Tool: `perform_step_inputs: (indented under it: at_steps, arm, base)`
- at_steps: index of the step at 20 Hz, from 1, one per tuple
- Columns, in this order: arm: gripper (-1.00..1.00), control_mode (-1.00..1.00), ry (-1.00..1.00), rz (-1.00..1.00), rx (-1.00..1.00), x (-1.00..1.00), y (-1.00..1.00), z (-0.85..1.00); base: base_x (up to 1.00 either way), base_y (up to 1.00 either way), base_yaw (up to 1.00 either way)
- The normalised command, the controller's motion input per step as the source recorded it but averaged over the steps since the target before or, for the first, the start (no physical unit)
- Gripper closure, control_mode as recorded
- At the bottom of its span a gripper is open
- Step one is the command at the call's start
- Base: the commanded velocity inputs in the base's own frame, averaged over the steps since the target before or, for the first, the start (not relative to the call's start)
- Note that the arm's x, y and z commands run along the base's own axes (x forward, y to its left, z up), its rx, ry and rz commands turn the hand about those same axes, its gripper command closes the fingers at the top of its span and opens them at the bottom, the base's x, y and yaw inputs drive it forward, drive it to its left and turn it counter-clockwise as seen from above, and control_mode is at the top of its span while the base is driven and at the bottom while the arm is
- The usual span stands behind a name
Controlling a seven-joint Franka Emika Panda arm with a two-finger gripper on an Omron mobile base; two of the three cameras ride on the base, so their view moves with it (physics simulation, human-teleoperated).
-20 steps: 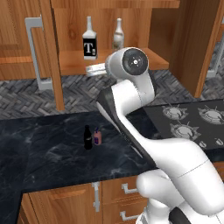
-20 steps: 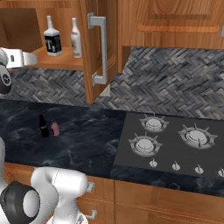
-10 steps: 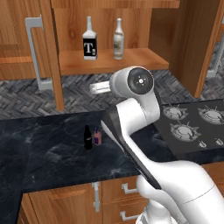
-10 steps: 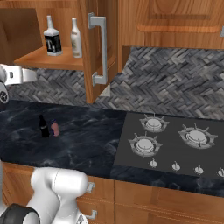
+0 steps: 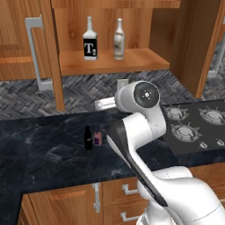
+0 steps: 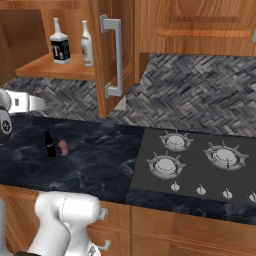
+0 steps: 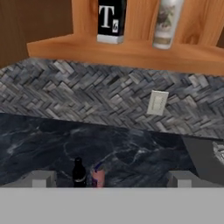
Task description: Sort all alcoholic drinks to one cabinet, and non-alcoholic drinks to the other.
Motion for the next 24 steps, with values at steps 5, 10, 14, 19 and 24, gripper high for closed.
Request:
perform_step_inputs:
  at_steps: [5, 10, 14, 19, 24]
  arm:
    - [-1.0, -1.0, 0.12, 0.0, 0.0, -0.16, 0.0, -0.39]
    - [-1.0, -1.0, 0.08, 0.0, 0.0, -0.08, 0.0, -0.29]
    - [-1.0, -1.0, 0.04, 0.0, 0.0, -0.11, 0.0, -0.28]
    - [-1.0, -1.0, 0.03, 0.0, 0.0, -0.12, 0.0, -0.31]
    - [-1.0, -1.0, 0.02, 0.0, 0.0, -0.13, 0.0, -0.27]
  base:
    - [0.0, 0.0, 0.0]
    - [0.0, 0.0, 0.0]
    - [0.0, 0.0, 0.0]
    - [0.0, 0.0, 0.0]
    - [0.0, 0.0, 0.0]
